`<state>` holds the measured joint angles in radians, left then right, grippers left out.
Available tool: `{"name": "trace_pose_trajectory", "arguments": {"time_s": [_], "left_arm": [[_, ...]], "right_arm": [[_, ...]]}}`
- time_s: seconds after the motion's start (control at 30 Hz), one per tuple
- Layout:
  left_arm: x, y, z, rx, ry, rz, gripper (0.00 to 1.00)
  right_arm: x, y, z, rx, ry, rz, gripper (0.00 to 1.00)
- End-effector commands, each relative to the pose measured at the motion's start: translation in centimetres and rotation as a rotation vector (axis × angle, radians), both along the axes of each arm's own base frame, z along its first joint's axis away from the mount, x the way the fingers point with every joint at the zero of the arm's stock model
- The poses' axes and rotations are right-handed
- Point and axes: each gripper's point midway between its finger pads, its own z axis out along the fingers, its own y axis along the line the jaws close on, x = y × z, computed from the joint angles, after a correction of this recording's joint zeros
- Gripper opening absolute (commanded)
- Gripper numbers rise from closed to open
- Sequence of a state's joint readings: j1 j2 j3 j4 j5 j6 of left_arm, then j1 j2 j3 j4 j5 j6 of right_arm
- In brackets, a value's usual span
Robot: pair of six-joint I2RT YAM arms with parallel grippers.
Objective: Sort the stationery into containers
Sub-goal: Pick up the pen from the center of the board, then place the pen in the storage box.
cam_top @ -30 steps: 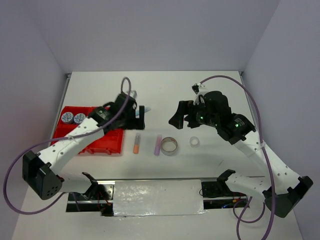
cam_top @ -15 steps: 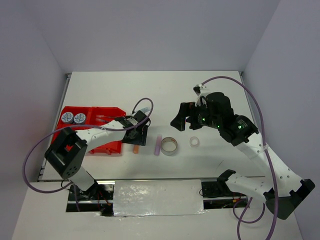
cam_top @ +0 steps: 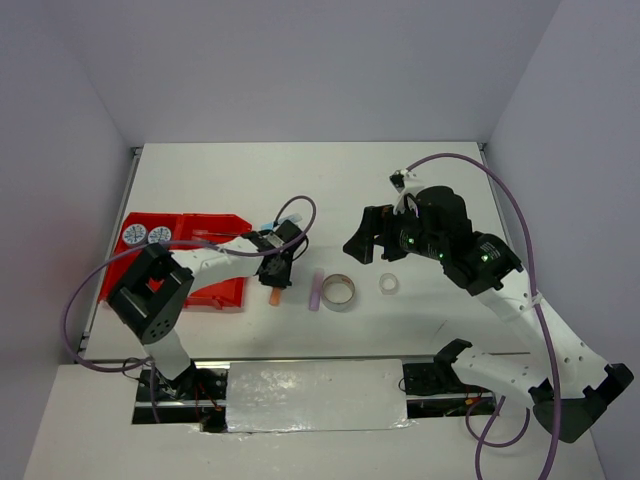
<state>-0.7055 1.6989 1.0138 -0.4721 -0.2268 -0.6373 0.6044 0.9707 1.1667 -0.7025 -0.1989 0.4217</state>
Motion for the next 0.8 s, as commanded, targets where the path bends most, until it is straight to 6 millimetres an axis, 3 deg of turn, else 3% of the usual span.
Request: {"name": "trace_pose_trajectory", "arguments": {"time_s": [0.0,0.1,0.13,0.17,0.2,0.23,0.3,0.33,0.37,0.43,0.47,0.53,0.67,0.77], "left_arm": [[0.1,-0.1,2.5,-0.029,-0.022,0.015,0.00],[1.6,0.3,8.3,-0.049,-0.133,0.078,0.00],[2.3,1.6,10.5,-0.030,-0.202,0.138,0.00],[2.1,3.8,11.3,0.016,-0.191,0.207,0.00],[2.7,4.8,12.9,-0.004,-0.219,0.298,0.00],[3.4,8.0,14.2,0.005,-0.246,0.417,0.00],[2.9,11.8,15.8,-0.010,-0.257,0.576,0.00],[2.9,13.7,16.2,-0.023,-0.267,0.644,0.00],[3.1,17.2,16.3,-0.024,-0.277,0.762,0.00],[2.2,20.9,16.5,-0.040,-0.300,0.893,0.00],[1.7,24.4,16.3,-0.020,-0.303,1.011,0.00],[0.2,28.6,15.2,0.012,-0.292,1.145,0.00],[-1.6,33.2,12.9,0.044,-0.251,1.300,0.00],[-1.9,34.8,11.4,0.041,-0.221,1.353,0.01]], "right_arm": [[-0.2,0.0,2.3,0.018,-0.060,0.015,1.00],[0.0,0.1,2.3,0.017,-0.066,0.017,1.00],[0.0,0.1,2.4,0.018,-0.067,0.018,1.00],[0.1,0.1,2.3,0.016,-0.067,0.020,1.00],[0.2,0.2,2.0,0.014,-0.061,0.019,1.00],[0.2,0.4,2.0,0.017,-0.060,0.026,1.00],[0.3,0.6,2.0,0.020,-0.058,0.029,1.00],[0.3,0.7,2.0,0.023,-0.058,0.036,1.00],[0.4,0.8,1.9,0.021,-0.056,0.038,1.00],[0.5,1.0,2.3,0.026,-0.060,0.041,1.00],[0.6,1.1,2.3,0.027,-0.056,0.048,1.00],[0.6,1.3,2.4,0.034,-0.058,0.051,1.00],[0.5,1.7,2.4,0.052,-0.052,0.065,1.00],[0.3,1.8,2.3,0.060,-0.047,0.072,1.00]]}}
